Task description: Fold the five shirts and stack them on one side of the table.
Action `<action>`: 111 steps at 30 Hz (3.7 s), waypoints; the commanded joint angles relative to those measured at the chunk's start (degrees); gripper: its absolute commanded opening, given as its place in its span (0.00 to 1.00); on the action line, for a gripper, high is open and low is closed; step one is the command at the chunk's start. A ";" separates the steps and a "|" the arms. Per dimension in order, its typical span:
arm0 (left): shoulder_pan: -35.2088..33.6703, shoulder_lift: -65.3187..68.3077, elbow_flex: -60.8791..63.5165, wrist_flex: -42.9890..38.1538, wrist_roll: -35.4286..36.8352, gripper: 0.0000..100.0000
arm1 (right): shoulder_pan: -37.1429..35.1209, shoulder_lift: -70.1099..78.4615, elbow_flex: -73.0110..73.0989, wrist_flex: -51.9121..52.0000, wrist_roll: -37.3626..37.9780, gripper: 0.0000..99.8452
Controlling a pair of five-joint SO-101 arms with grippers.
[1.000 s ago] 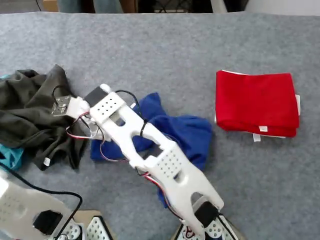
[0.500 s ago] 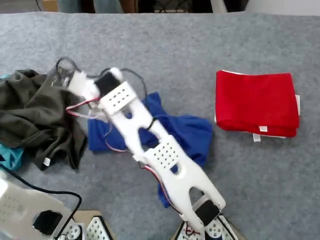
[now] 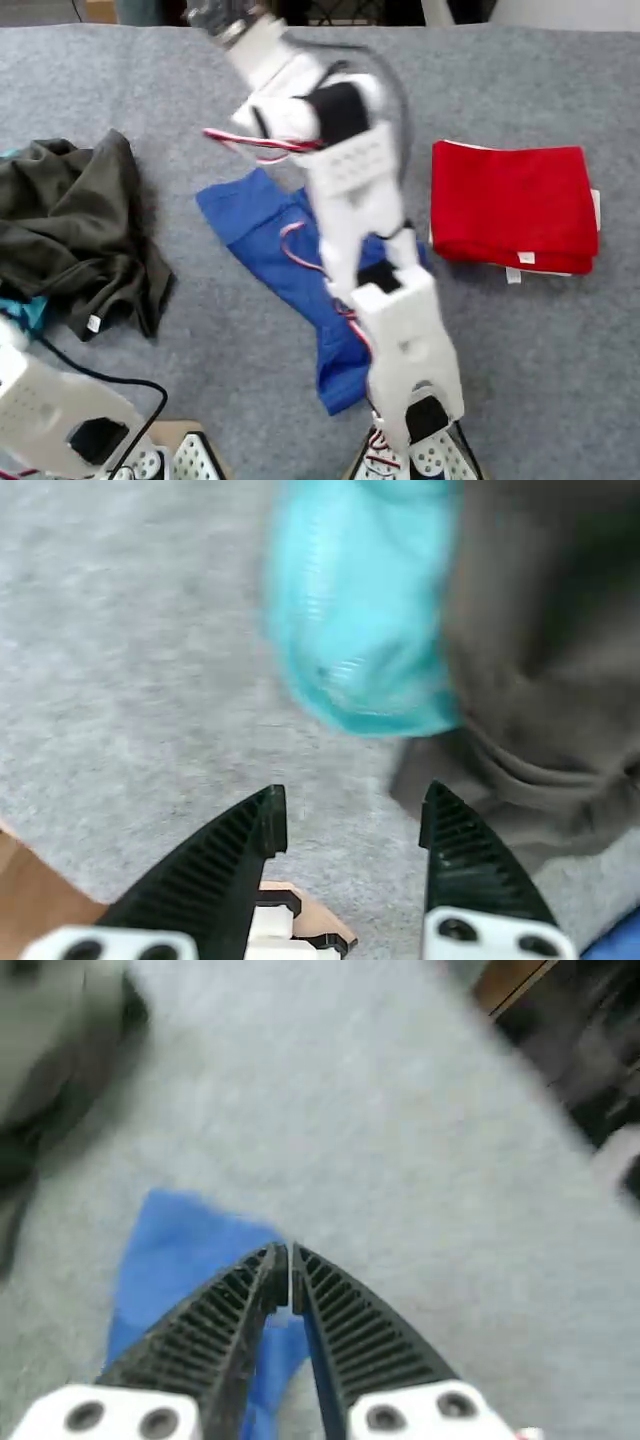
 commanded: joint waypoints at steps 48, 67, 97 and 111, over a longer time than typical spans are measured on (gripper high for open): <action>7.96 -3.25 11.03 0.97 -0.09 0.24 | -2.64 0.13 -5.49 0.00 -13.71 0.01; -5.05 -3.34 4.18 0.97 0.26 0.24 | -31.91 -23.25 -4.70 -22.95 -18.55 0.01; 26.24 -18.46 9.36 1.14 6.42 0.24 | 28.84 -20.18 89.27 -30.42 -2.37 0.01; 38.46 -18.55 14.55 0.97 -31.38 0.24 | 27.16 -20.09 103.69 -47.12 0.88 0.01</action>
